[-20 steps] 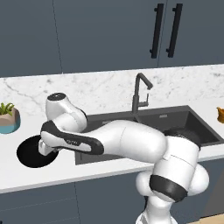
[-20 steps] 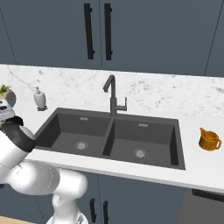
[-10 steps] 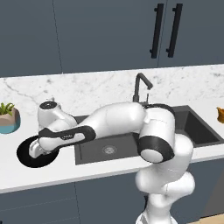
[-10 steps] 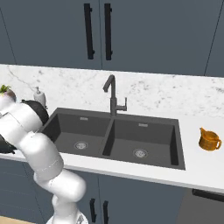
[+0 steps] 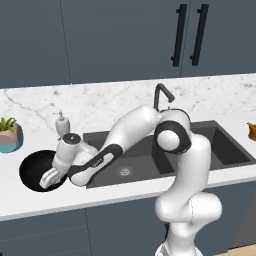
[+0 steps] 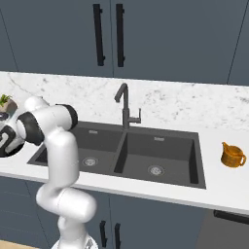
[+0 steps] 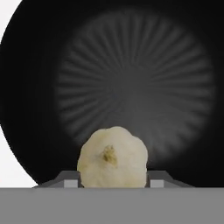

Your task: Pick the garlic from the sink and place it in the bowl. Then pick the bowl and place it in the microwave. Then close the microwave door and press the start button.

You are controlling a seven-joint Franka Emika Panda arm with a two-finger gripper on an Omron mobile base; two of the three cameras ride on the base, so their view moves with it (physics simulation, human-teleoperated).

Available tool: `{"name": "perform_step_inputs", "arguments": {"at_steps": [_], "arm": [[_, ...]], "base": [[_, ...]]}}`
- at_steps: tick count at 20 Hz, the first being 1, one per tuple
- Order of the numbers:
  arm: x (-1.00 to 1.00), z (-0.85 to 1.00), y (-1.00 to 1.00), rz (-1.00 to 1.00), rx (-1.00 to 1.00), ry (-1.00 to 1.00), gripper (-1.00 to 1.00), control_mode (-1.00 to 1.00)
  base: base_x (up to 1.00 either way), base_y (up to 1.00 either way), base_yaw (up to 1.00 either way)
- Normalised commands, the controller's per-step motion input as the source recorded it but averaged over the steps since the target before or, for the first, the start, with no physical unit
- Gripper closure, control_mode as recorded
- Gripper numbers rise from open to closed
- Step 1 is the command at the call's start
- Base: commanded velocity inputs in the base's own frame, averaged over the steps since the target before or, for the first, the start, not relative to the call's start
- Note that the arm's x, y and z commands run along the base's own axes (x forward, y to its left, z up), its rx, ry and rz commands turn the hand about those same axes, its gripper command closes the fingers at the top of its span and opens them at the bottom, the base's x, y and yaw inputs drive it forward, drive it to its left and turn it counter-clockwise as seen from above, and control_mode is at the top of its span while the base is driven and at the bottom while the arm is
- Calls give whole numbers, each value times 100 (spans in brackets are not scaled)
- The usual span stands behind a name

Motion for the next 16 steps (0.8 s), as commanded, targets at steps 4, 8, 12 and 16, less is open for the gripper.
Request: {"name": "perform_step_inputs", "arguments": {"at_steps": [4,8,12,16], "arm": [[17,20,49,-6,-9,0,100,-100],[17,30,39,-9,-11,1,-100,-100],[13,57,6,-12,-4,9,-100,-100],[0,76,-50,-15,4,13,-100,-100]], "base": [[0,0,0],[0,0,0],[0,0,0],[0,0,0]]}}
